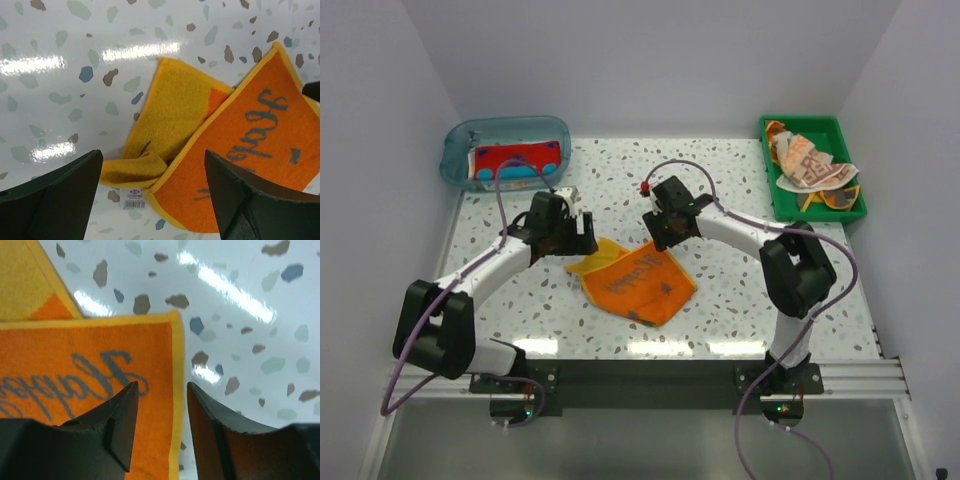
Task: Fold and stack the towels
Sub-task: Move the towel to the center of the board, then flatten out the crumpled towel
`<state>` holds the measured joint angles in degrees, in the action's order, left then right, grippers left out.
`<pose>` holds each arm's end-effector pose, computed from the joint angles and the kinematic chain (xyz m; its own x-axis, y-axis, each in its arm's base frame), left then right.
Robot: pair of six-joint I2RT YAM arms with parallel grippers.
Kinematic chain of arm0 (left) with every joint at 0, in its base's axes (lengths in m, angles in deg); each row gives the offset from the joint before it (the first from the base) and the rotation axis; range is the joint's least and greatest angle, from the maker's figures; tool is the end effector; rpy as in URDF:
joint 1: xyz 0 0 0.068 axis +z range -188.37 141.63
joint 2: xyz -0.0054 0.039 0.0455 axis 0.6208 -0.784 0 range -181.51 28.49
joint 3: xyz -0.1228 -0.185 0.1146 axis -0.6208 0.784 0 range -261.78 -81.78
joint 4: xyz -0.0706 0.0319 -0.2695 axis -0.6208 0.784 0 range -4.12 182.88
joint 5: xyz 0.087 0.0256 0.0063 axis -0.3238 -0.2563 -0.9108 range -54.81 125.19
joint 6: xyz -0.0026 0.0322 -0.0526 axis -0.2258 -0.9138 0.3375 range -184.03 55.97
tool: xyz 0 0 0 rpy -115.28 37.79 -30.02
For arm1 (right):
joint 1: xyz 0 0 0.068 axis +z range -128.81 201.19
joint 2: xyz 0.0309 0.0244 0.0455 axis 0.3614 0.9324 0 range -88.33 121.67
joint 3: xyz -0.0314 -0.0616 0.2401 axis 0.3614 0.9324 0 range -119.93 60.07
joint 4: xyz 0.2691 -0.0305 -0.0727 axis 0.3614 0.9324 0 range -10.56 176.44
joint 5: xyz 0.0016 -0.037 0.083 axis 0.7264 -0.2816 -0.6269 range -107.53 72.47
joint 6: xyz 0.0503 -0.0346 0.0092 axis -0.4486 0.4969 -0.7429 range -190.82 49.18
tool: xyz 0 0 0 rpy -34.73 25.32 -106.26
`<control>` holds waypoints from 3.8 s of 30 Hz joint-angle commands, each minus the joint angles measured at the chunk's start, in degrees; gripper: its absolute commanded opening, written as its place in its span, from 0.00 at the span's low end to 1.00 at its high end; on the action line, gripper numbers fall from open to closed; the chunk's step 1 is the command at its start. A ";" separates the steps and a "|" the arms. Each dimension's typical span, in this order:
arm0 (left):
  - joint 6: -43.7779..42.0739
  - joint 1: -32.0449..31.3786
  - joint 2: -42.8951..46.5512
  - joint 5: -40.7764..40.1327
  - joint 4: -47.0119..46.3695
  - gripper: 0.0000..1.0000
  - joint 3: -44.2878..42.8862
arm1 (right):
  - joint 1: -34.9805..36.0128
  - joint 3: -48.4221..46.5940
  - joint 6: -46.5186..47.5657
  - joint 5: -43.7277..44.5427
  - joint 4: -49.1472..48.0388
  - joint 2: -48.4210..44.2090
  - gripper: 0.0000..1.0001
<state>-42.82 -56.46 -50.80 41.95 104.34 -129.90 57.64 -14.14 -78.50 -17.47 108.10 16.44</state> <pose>0.2941 -0.1018 0.1720 -0.8130 -0.1124 -0.5714 0.0930 0.9435 -0.3180 0.3231 0.2386 0.1590 -0.7643 -0.3984 -0.5071 -0.4960 0.8657 0.0675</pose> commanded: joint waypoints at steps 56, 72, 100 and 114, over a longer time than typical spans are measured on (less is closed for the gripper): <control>12.71 -8.46 -0.69 -5.27 -4.31 0.49 7.43 | 1.26 -2.86 2.41 3.20 -5.99 11.07 0.00; 10.78 -8.46 1.15 -6.59 -2.29 0.17 5.23 | 1.26 -3.57 2.94 4.07 -5.11 11.16 0.00; -16.19 -8.37 -4.39 -27.86 3.87 0.00 -50.57 | -2.34 -34.23 12.76 23.50 -2.38 -10.71 0.00; -20.86 -8.37 19.42 -13.90 -4.84 0.00 -43.90 | -2.26 -25.80 21.04 7.25 -6.35 -38.58 0.00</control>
<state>-59.65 -66.97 -36.26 30.72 103.01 -173.77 57.31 -39.74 -62.00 -12.60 99.75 -16.83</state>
